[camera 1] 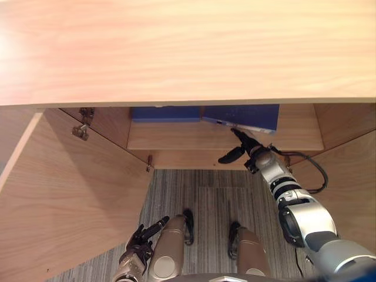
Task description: Walk over to the cabinet, pick up the folder, carry it to the office cabinet, place the folder inside the office cabinet, then close the office cabinet door
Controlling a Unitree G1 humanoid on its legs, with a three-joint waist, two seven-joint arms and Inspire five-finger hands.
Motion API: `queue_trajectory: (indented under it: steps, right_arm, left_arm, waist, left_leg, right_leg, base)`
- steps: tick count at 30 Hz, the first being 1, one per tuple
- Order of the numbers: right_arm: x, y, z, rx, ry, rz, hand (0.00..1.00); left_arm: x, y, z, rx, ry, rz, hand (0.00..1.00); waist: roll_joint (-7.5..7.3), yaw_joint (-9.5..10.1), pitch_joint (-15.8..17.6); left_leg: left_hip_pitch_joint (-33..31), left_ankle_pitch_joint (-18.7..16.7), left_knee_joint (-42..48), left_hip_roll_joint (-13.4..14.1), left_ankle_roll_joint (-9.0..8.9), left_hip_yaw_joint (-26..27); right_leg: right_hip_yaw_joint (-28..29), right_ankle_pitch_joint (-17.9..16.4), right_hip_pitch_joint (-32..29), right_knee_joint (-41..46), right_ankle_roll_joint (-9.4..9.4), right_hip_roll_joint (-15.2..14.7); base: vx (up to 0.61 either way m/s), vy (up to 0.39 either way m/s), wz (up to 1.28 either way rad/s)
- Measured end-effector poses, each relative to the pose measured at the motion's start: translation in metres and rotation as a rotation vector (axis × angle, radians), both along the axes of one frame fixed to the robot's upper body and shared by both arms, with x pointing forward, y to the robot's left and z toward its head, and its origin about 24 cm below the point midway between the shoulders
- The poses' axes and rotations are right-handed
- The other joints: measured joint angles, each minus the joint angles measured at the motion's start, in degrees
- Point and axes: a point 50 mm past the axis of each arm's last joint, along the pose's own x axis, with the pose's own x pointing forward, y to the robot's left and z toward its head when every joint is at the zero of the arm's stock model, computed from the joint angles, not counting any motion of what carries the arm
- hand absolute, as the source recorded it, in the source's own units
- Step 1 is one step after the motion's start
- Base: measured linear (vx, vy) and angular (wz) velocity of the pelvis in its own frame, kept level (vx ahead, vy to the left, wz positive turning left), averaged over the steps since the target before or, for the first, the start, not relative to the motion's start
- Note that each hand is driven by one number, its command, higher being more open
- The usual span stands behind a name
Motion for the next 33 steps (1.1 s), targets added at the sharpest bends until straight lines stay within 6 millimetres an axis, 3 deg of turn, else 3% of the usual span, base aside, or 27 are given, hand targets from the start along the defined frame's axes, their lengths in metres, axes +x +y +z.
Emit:
queue_trajectory:
  steps: [4,10,15,19,25,28,33]
  right_arm:
    - [-0.018,0.001,-0.029,0.057,0.086,-0.036,1.00]
    - [-0.023,-0.009,-0.035,0.140,0.135,-0.117,1.00]
    - [-0.020,-0.020,-0.029,0.137,0.130,-0.160,1.00]
    - [-0.011,-0.029,-0.011,0.136,0.049,-0.197,1.00]
    - [0.005,-0.009,0.014,0.140,-0.064,-0.158,1.00]
    - [0.005,0.004,0.011,0.166,-0.064,-0.139,1.00]
    - [0.005,0.010,0.010,0.176,-0.065,-0.135,1.00]
  left_arm:
    - [-0.011,0.004,-0.003,0.011,0.026,-0.008,1.00]
    - [-0.018,0.016,-0.003,0.040,0.040,-0.011,1.00]
    - [-0.034,0.037,-0.003,0.071,0.065,0.073,1.00]
    - [-0.038,0.044,-0.002,0.072,0.066,0.133,1.00]
    - [-0.033,0.053,0.002,0.109,0.051,0.164,1.00]
    - [-0.033,0.056,0.003,0.128,0.060,0.168,1.00]
    - [-0.025,0.056,0.005,0.149,0.054,0.148,1.00]
  waist:
    - [-0.79,-0.15,-1.85]
    - [-0.75,-0.19,-1.91]
    - [-0.70,-0.31,-1.90]
    - [-0.04,-0.52,-1.56]
    - [0.04,-0.71,-1.66]
    - [0.22,-0.64,-1.96]
    - [0.32,-0.50,-2.02]
  left_leg:
    - [2.82,0.02,-1.23,0.00,-0.04,-0.08]
    - [4.30,0.09,-1.38,0.02,-0.12,0.17]
    - [2.99,0.79,-2.64,0.60,1.02,2.26]
    - [2.30,1.60,-3.53,1.61,1.57,3.46]
    - [3.34,4.00,-8.29,3.00,0.37,4.45]
    - [3.93,4.41,-9.43,3.88,-0.29,4.36]
    - [4.24,5.05,-10.80,4.15,-1.17,3.66]
  right_leg:
    - [-0.57,0.38,3.51,-2.33,0.05,0.18]
    - [-0.47,0.86,5.06,-2.72,0.10,0.21]
    - [1.43,1.98,2.08,-2.76,-0.11,0.83]
    - [2.56,3.40,0.93,-4.19,-0.26,1.98]
    - [2.93,6.32,1.65,-9.56,-1.32,4.00]
    - [2.68,7.11,2.66,-11.69,-2.04,5.05]
    - [2.10,7.86,3.35,-13.48,-2.44,5.61]
  base:
    - [0.04,-0.016,0.03]
    - [-0.02,-0.004,-0.01]
    - [-0.07,-0.011,-0.18]
    - [-0.02,-0.025,-0.20]
    - [0.04,-0.049,-0.14]
    - [0.08,-0.064,-0.06]
    - [0.04,-0.032,0.03]
